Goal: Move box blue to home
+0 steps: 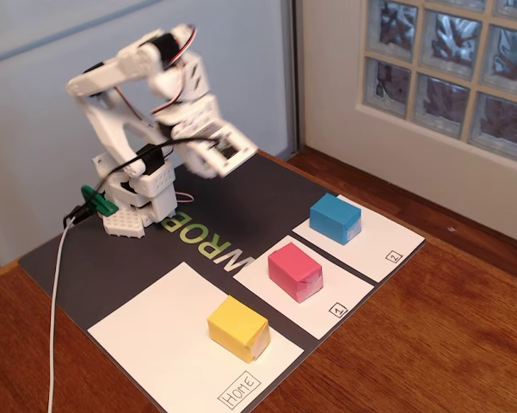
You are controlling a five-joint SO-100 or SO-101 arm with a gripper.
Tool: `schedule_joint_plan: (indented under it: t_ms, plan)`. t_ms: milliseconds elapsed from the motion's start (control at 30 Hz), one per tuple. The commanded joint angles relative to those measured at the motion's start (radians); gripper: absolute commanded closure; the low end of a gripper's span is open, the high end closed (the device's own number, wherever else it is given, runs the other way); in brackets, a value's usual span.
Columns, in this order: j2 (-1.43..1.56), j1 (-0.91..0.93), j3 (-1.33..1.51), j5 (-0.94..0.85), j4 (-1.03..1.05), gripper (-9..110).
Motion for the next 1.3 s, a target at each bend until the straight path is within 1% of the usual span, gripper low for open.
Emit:
schedule_joint_plan:
  t_ms: [0, 133, 300, 533, 700, 833, 1033, 1267]
  plan:
    - [-0.100, -0.054, -0.209, 0.057, 0.115, 102]
    - [-0.120, -0.087, -0.270, 0.054, 0.133, 102]
    - [-0.152, -0.137, -0.273, 0.043, 0.121, 102]
    - [-0.339, -0.244, -0.276, 0.115, -0.028, 102]
    - [-0.486, -0.318, -0.388, 0.153, -0.106, 102]
    - [-0.586, -0.357, -0.503, 0.138, -0.181, 102]
    - [-0.772, -0.387, -0.669, 0.121, -0.212, 102]
    - [-0.916, -0.400, -0.695, 0.075, -0.293, 102]
